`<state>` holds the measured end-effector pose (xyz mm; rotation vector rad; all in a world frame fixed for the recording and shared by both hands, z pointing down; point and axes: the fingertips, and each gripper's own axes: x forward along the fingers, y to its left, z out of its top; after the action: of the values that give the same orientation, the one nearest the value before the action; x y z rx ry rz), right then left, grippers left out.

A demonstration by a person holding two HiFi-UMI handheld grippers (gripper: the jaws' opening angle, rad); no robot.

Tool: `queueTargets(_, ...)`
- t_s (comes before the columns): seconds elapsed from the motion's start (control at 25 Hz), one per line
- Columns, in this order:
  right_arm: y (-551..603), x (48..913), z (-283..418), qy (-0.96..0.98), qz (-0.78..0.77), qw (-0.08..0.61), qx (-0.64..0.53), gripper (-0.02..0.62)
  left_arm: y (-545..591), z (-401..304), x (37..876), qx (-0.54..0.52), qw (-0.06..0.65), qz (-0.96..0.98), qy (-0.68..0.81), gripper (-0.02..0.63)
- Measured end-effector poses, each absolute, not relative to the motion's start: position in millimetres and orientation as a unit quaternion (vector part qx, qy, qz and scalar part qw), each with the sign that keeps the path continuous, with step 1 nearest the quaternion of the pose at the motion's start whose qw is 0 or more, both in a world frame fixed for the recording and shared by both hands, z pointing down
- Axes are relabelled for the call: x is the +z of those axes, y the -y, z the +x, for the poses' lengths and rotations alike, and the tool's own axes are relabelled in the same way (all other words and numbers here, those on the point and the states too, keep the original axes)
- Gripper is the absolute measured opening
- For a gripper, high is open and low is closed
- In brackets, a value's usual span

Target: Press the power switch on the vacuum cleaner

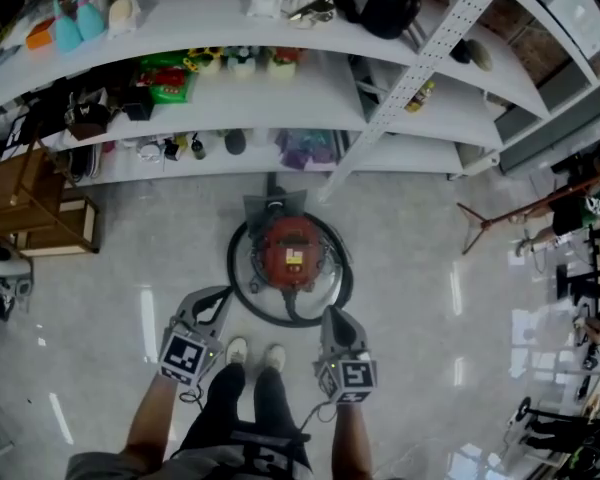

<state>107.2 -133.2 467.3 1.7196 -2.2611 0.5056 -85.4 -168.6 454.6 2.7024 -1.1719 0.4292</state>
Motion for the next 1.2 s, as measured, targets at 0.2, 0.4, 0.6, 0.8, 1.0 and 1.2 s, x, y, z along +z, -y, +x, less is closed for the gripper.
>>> queueTargets(0.2, 143, 500, 113, 0.775, 0.586, 0.141, 0.189, 0.009, 175, -75, 481, 0.153, 0.09, 0.906, 0.385, 0.008)
queueTargets(0.4, 151, 536, 114, 0.776, 0.579, 0.156, 0.197, 0.009, 179, -66, 518, 0.172, 0.099, 0.904, 0.379, 0.008)
queueTargets(0.6, 158, 565, 116, 0.776, 0.575, 0.165, 0.201, 0.009, 182, -59, 550, 0.181, 0.107, 0.905, 0.37, 0.008)
queueTargets(0.8, 163, 587, 120, 0.778, 0.573, 0.162, 0.2, 0.009, 184, -50, 570, 0.188, 0.1, 0.909, 0.359, 0.008)
queueTargets(1.0, 162, 608, 122, 0.779, 0.568, 0.166, 0.208, 0.009, 178, -42, 588, 0.191, 0.098, 0.91, 0.356, 0.008)
queueTargets(1.2, 165, 628, 125, 0.779, 0.568, 0.17, 0.207, 0.009, 180, -40, 607, 0.198, 0.097, 0.907, 0.359, 0.008)
